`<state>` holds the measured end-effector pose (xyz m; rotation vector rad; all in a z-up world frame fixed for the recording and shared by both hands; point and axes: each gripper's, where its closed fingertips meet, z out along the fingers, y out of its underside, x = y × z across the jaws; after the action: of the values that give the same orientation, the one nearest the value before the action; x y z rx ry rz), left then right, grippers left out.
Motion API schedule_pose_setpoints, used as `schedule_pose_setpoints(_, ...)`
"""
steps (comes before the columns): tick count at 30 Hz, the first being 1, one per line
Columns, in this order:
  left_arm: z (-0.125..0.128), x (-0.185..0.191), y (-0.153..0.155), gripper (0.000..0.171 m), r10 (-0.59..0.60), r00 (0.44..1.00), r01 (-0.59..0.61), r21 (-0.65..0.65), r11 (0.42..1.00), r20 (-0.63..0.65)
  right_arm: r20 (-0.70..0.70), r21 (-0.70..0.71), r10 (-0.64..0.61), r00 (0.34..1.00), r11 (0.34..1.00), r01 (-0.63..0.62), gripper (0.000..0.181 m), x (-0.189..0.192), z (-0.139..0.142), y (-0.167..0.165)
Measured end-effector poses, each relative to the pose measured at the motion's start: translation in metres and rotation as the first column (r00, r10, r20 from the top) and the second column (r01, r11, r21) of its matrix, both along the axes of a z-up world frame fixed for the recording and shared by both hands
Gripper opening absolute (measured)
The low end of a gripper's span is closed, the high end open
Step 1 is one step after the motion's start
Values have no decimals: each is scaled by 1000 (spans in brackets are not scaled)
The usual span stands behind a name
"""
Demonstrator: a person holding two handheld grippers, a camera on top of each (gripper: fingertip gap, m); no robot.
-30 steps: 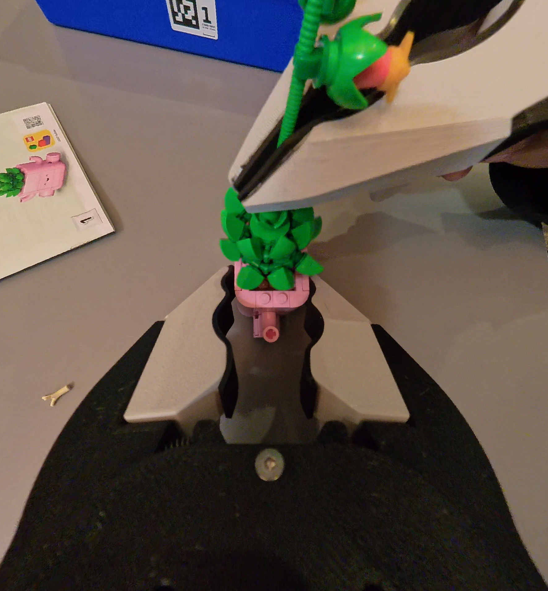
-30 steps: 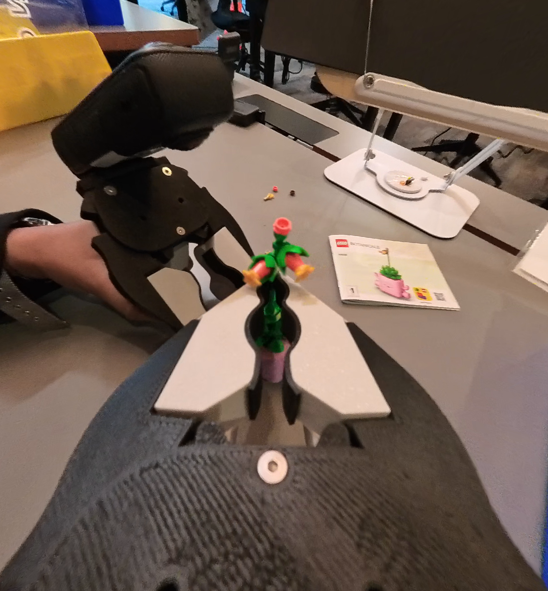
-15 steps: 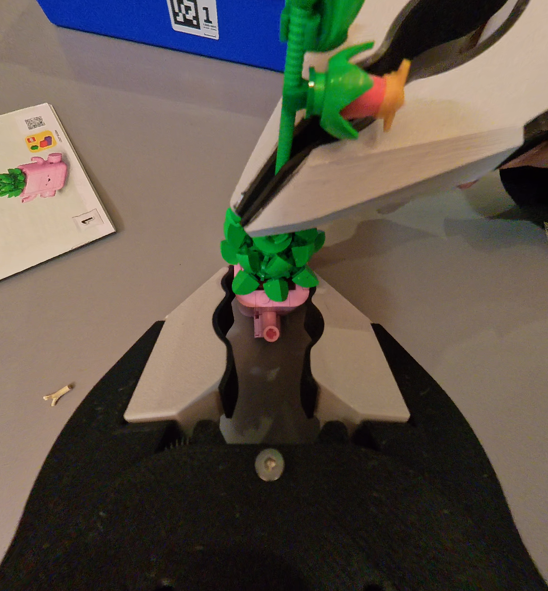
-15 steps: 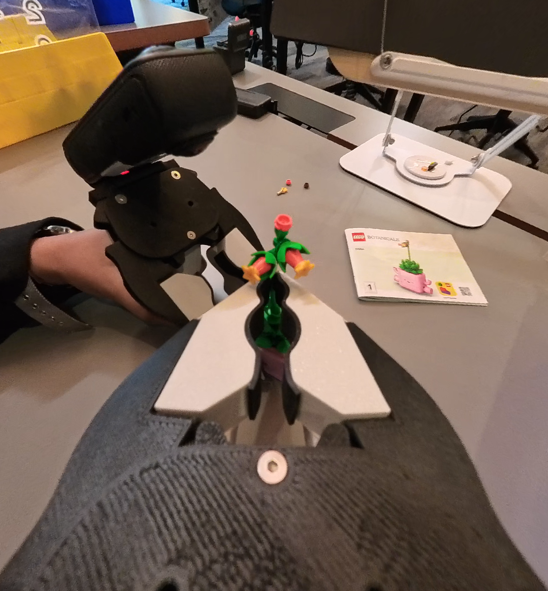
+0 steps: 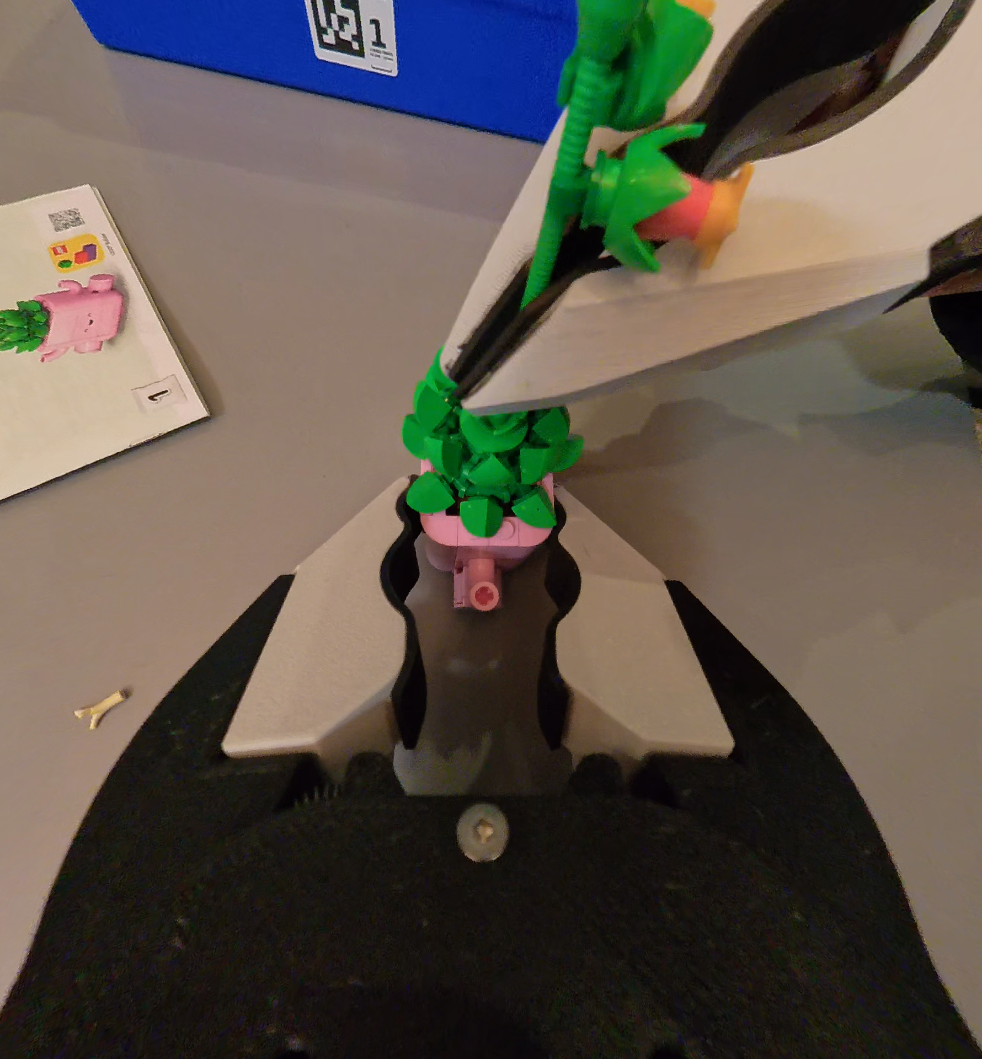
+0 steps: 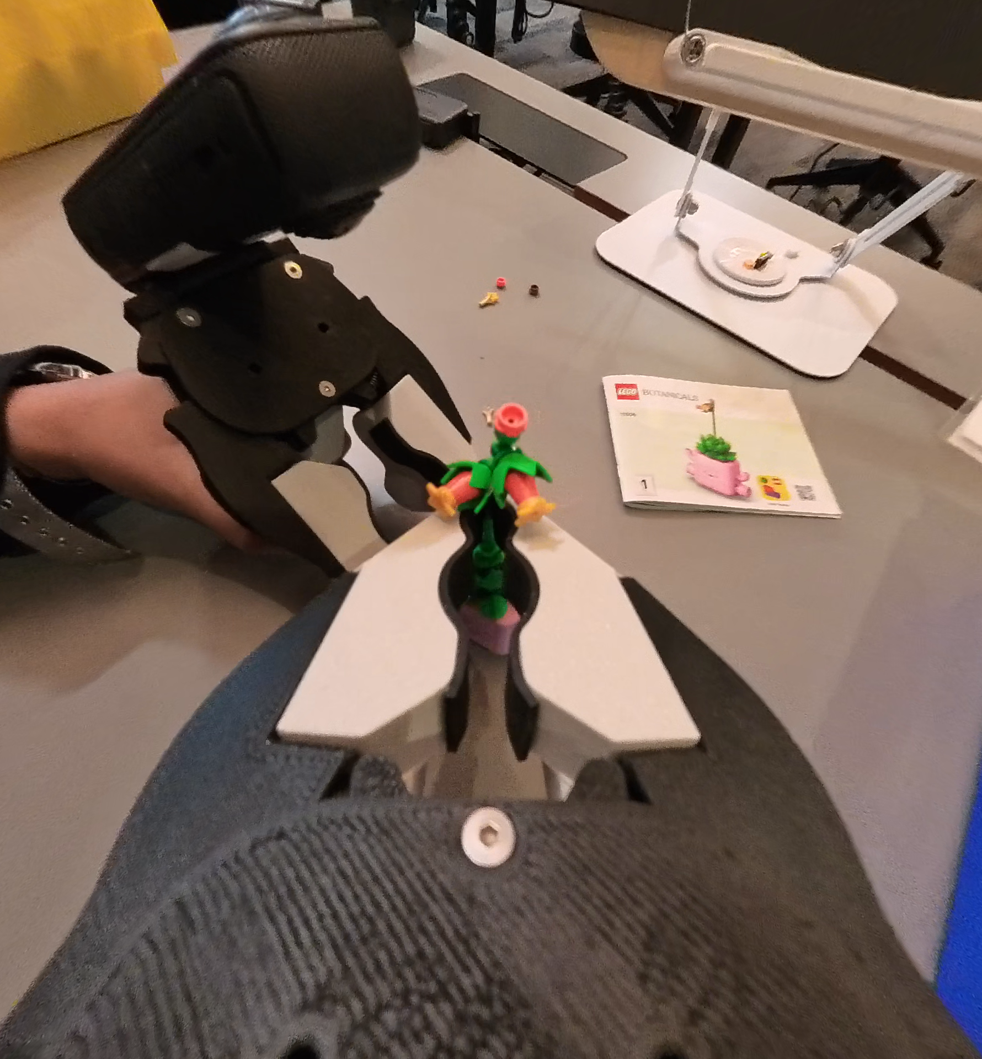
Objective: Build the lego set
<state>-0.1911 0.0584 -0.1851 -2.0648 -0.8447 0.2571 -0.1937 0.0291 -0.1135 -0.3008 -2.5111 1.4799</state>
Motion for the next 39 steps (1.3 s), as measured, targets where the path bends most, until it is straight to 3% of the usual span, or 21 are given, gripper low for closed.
schedule_pose_setpoints(9, 0, 0, 0, 40, 0, 1000, 0, -2, 1000, -1, -10, 27, -5, 1000, 1000, 5, 1, -1, -2, 0)
schedule_pose_setpoints(14, -1, 0, 0, 40, 1, 1000, -1, -5, 1000, 3, 34, -4, 24, 999, 1000, -24, 40, 4, -9, 4)
schedule_pose_setpoints(26, -2, 1, 0, 41, -8, 1000, 9, -8, 1000, 12, 145, -119, 52, 988, 992, -35, 54, 6, -23, 27)
schedule_pose_setpoints(31, -5, 2, -7, 41, -9, 1000, 9, -30, 1000, 18, 68, -87, 131, 989, 988, -125, 84, 5, -40, 21)
schedule_pose_setpoints(34, -5, 3, -7, 40, -18, 1000, 19, -32, 999, 16, 44, -56, 203, 978, 978, -200, 86, 8, -44, 14)
schedule_pose_setpoints(39, -5, 3, -9, 40, -27, 1000, 27, -44, 999, 4, 12, 2, 260, 966, 966, -260, 69, 11, -51, 10)
